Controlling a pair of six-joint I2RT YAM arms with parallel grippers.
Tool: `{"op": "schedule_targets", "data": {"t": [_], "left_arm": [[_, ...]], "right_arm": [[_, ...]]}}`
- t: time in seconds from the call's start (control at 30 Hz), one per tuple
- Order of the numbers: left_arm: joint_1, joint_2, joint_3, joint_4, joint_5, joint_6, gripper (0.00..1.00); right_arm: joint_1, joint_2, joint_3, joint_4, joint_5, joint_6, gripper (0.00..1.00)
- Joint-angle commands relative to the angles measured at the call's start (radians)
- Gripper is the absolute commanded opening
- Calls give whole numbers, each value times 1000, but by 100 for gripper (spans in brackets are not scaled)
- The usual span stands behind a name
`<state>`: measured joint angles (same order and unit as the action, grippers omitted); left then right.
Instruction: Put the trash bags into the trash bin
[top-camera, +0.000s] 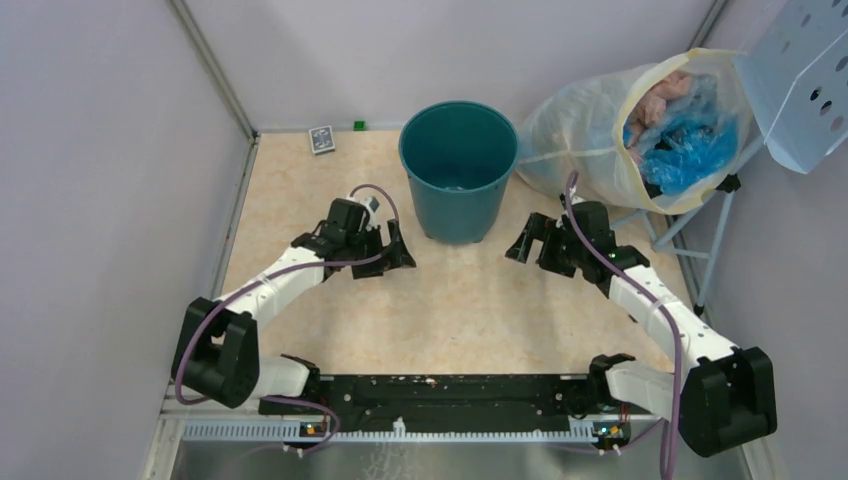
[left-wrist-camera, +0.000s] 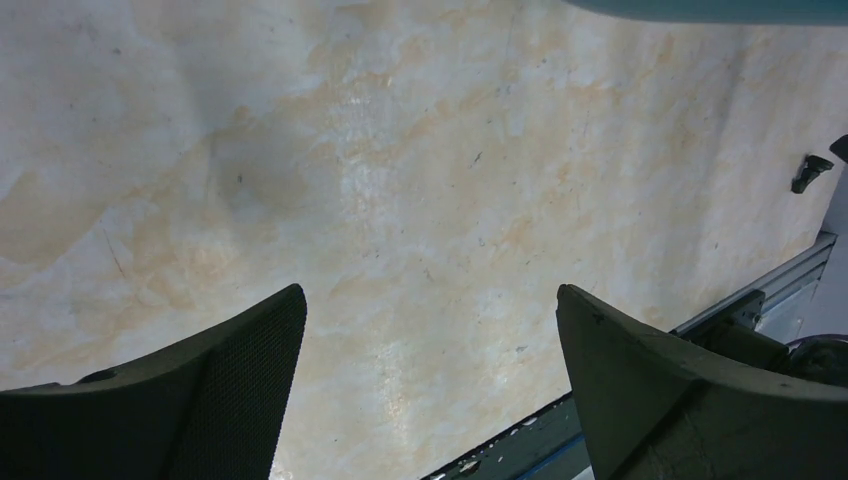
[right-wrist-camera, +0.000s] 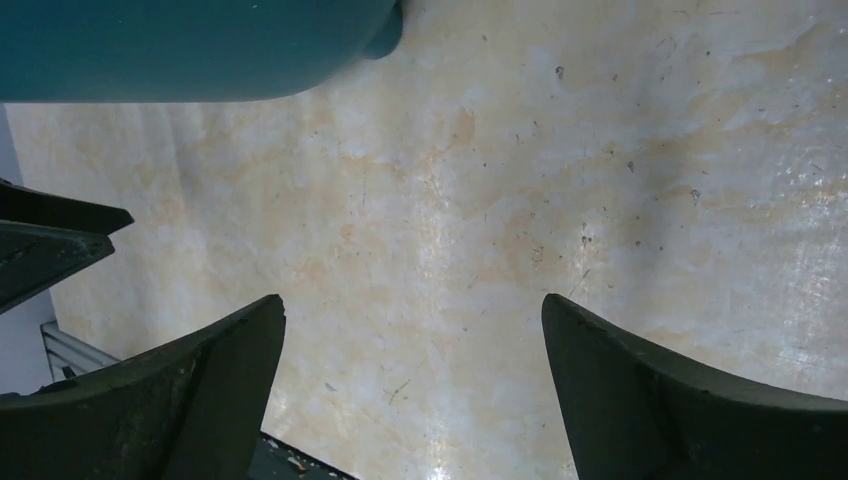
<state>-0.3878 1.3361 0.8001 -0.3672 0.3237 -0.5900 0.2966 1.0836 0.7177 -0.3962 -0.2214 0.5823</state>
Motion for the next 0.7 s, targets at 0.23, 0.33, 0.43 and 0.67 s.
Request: {"op": "schedule_targets", "data": {"t": [0.23, 0.33, 0.43, 0.67], "left_arm": [[-3, -59, 88, 47, 18, 76, 99], [-3, -113, 81, 84, 59, 67, 99], [-3, -152, 94, 101, 74, 43, 99], [-3, -176, 200, 142, 73, -4, 99]], "right_arm": [[-7, -19, 83, 22, 4, -47, 98], [-7, -19, 153, -12, -13, -54, 94], [-7, -15, 258, -52, -13, -57, 94], [-7, -6, 539, -151, 17, -108, 89]]}}
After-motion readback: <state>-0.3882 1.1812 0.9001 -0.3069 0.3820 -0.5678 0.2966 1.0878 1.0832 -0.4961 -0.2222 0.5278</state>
